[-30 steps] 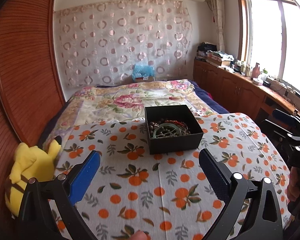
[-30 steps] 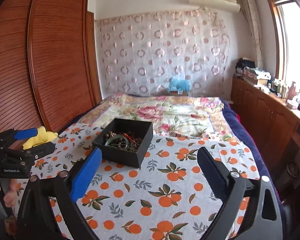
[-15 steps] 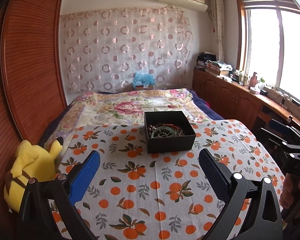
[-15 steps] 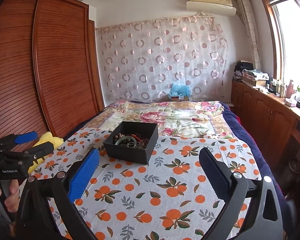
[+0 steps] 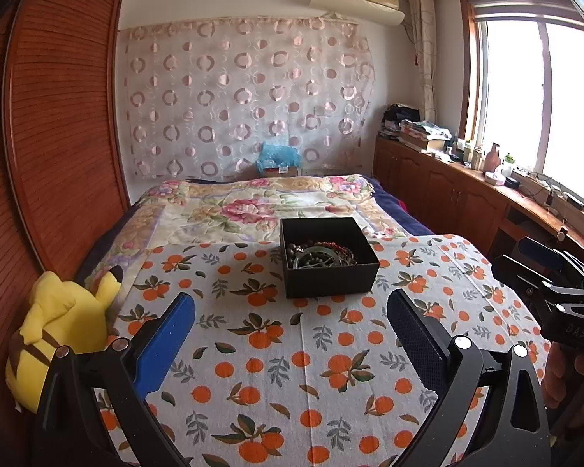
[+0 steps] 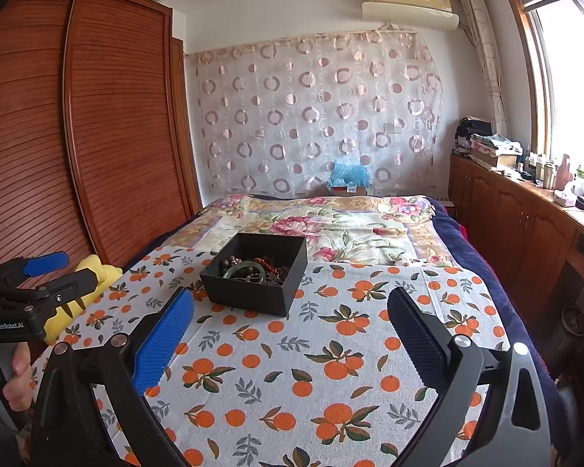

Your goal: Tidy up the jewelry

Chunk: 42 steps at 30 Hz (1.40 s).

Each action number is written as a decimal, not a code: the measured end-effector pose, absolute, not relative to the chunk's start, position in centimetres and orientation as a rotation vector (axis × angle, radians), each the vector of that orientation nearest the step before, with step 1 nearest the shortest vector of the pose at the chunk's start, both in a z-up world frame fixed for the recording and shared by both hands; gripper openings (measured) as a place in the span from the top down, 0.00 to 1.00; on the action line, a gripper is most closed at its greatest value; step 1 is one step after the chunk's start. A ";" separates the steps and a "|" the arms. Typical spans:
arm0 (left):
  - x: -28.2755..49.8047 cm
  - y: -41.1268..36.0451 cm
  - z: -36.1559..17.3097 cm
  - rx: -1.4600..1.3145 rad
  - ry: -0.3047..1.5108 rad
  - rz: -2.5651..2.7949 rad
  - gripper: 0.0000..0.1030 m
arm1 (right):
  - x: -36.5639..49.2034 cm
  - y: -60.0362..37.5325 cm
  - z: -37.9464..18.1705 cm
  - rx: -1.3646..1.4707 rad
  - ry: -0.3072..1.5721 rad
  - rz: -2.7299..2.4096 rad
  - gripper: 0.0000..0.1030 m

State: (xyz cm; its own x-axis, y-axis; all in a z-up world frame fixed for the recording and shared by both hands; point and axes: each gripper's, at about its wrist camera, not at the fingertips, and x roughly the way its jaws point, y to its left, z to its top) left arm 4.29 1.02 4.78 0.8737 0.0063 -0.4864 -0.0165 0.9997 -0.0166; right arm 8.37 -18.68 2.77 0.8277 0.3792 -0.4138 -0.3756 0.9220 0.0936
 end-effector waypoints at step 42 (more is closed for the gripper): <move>4.2 0.9 4.7 -0.017 0.506 0.011 0.07 | 8.1 -18.6 2.4 0.008 0.444 0.400 0.03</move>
